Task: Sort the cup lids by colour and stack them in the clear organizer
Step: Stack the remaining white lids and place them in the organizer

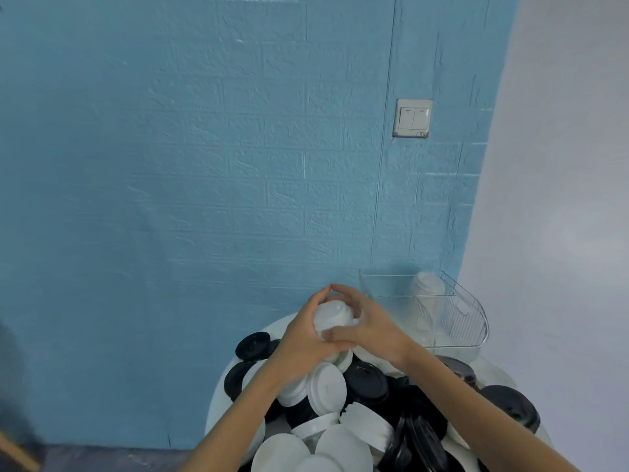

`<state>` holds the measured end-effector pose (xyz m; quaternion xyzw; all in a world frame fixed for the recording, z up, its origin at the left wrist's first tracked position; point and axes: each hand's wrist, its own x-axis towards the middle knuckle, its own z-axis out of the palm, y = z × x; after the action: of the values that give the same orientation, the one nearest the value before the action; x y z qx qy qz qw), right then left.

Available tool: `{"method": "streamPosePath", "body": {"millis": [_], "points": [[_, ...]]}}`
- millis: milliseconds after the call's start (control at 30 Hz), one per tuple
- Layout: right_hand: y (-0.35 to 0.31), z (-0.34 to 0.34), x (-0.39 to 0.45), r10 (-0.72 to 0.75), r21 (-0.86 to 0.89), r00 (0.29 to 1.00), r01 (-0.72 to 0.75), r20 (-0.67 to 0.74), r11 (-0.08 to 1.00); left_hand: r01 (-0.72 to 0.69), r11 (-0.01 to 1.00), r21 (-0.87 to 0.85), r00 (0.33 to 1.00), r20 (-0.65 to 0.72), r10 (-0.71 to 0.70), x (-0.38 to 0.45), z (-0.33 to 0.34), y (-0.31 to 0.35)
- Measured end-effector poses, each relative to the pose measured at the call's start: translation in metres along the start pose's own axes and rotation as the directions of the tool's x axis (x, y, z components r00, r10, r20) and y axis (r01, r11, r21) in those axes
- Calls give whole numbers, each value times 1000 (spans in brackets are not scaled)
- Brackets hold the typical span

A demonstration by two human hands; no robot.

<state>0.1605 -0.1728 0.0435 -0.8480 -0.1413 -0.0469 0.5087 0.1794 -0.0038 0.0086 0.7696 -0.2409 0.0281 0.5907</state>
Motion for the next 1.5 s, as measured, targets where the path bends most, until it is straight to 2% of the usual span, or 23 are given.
{"method": "streamPosePath", "body": {"millis": [133,233,333,400,433,500,533,733,800,867,967,1033,1133,1300,1433,1500], "points": [[-6,11,2,72,154,991,-90,116,984,7,1000,18,996,-92,-6,-7,-1,-6],[-7,19,4,116,173,974,-150,194,973,17,1000,25,981,-195,-12,-12,-4,-8],[-5,12,15,122,216,979,-157,166,964,48,994,95,972,-235,-25,-17,-18,-13],[5,5,31,145,83,985,-153,96,985,80,986,147,967,-253,-41,-21,-31,-19],[13,2,39,152,-74,984,-145,95,987,93,980,174,965,-256,-46,-23,-37,-24],[27,1,51,185,-408,969,-105,162,907,118,964,238,965,-257,-54,-26,-45,-30],[30,1,55,204,-514,960,-78,194,854,132,957,260,965,-255,-64,-28,-48,-31],[35,7,62,196,-724,940,73,281,686,143,953,269,969,-234,-80,-31,-50,-39],[38,6,62,165,-686,948,72,274,724,143,961,238,970,-228,-88,-31,-49,-40],[34,1,59,88,-559,970,57,228,827,130,967,219,973,-217,-82,-31,-47,-39],[22,0,49,-66,-167,995,77,70,983,130,974,187,977,-189,-94,-30,-42,-35],[12,6,42,-99,90,995,97,16,991,147,981,123,980,-150,-128,-30,-37,-30],[1,19,29,-90,287,995,77,35,955,151,985,82,982,-130,-140,-27,-28,-26],[-8,16,18,-63,393,996,83,-64,916,120,991,58,980,-167,-109,-26,-20,-22],[-4,25,12,-51,257,995,28,81,966,64,997,-43,974,-213,-72,-22,-15,-15],[-4,27,11,-14,252,995,-11,99,968,37,999,-24,967,-250,-41,-21,-14,-11]]}}
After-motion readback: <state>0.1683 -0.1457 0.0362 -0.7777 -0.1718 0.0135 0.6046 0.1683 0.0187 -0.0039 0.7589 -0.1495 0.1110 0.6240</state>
